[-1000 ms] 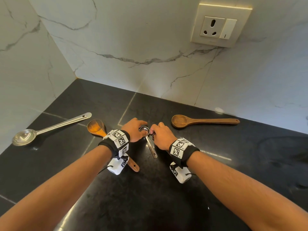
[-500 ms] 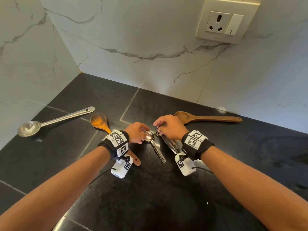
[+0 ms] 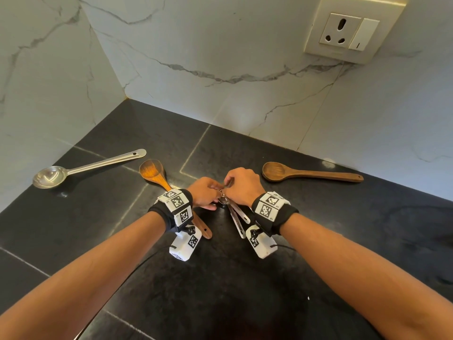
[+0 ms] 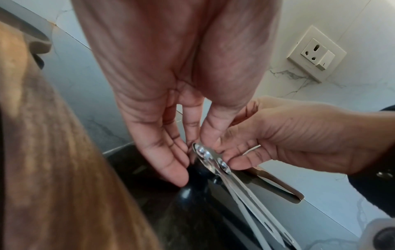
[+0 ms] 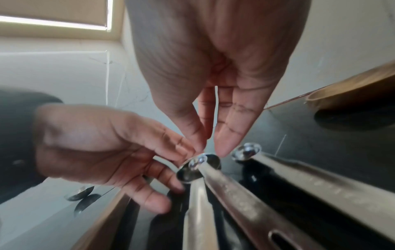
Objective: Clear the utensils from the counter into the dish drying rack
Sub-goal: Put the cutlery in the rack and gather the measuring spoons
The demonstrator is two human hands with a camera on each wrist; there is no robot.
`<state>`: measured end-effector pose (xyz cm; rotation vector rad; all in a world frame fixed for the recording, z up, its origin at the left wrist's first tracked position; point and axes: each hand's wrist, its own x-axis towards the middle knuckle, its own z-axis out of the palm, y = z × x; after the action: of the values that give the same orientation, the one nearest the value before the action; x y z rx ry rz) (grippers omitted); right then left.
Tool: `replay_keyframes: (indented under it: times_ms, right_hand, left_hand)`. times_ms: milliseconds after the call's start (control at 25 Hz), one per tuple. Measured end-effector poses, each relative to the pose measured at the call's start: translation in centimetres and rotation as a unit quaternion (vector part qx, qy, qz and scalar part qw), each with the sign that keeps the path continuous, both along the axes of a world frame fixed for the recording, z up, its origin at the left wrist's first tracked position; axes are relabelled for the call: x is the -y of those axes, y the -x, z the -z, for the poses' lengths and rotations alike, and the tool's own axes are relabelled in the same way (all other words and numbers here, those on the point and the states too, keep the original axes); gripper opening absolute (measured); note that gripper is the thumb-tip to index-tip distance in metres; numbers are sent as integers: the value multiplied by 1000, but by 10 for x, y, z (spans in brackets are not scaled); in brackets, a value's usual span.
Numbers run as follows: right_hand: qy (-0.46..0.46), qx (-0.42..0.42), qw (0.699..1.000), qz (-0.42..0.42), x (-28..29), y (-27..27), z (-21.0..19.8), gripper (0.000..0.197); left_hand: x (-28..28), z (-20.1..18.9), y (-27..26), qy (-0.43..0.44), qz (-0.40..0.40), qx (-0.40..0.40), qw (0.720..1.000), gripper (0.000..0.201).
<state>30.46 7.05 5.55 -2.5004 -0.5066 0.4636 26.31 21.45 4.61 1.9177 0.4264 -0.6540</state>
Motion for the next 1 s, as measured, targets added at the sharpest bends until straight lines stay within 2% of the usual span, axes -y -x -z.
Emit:
replay_keyframes:
  times_ms: [200,280,440,600,680,840,1000]
  right_hand:
    - [9,29,998,47,34,-15,4,14]
    - [38,10,997,59,49,-11,9,9]
    - [89,-33,994,47,66,10,16,23]
    - [120,-44,992,22,60,20,9,10]
    - [108,-48,993,29,58,17,6,8]
    - [23,-64,997,30,54,10,1,7]
    - [5,-77,997,7,42,16,7,8]
  left_hand:
    - [4,0,-2,-15,9,14,1000,33]
    - [5,0,-3,-25,17,21,999,34]
    - [6,1,-5,-53,40,38,997,28]
    - [6,-1,-3,-88,73,50,992,22]
    - [7,-3,-2,-83,66,42,993,21]
    - [4,-5,0,-54,21,22,998,23]
    - [5,-5,3,-33,10,23,999,27]
